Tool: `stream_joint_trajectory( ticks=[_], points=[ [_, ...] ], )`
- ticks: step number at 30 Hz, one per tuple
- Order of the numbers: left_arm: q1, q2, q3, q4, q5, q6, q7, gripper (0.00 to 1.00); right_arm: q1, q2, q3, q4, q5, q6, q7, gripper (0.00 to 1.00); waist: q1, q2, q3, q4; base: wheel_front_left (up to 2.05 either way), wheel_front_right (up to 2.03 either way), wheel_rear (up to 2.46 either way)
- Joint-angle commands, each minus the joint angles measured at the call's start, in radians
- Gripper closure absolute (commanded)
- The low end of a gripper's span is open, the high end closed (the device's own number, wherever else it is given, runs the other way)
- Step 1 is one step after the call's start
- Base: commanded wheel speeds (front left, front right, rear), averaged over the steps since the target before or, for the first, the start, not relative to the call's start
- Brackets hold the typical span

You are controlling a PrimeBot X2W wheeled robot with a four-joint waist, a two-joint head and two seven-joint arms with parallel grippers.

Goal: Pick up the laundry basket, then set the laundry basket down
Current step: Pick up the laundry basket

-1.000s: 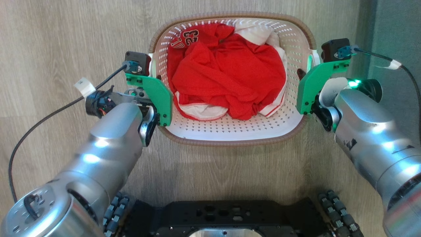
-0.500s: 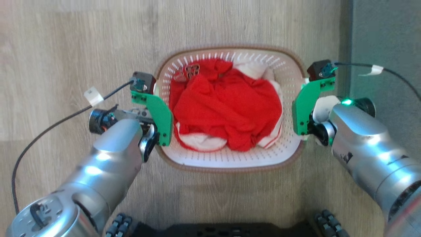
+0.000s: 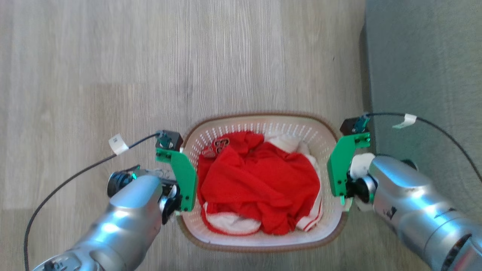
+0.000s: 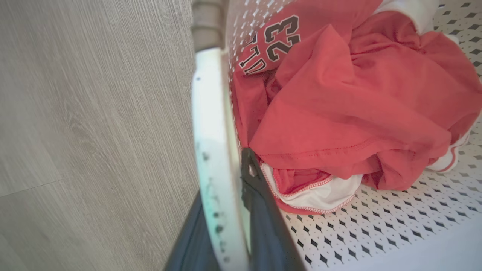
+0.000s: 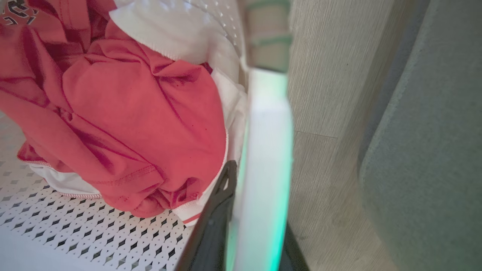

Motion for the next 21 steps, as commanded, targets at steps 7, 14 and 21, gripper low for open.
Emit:
stream_joint_trajectory(
  ticks=[7, 14, 21],
  points=[
    [0.037, 0.017, -0.012, 0.013, 0.004, -0.038, 0.063, 1.0, 0.051, 0.046, 0.024, -0.023, 0.042, 0.007, 0.029, 1.0, 0.0001, -0.0001, -0.198, 0.0, 0.0, 0.0, 0.0],
    [0.064, 0.017, -0.015, 0.021, 0.002, -0.049, 0.095, 1.0, 0.087, 0.059, 0.044, -0.02, 0.067, 0.007, 0.058, 1.0, 0.0001, -0.0001, -0.285, 0.017, 0.0, 0.0, 0.0],
    [0.101, 0.02, -0.018, 0.022, -0.002, -0.054, 0.142, 1.0, 0.119, 0.075, 0.058, -0.013, 0.095, 0.007, 0.087, 1.0, 0.0001, -0.0001, -0.362, 0.038, 0.0, 0.0, 0.0]
  ],
)
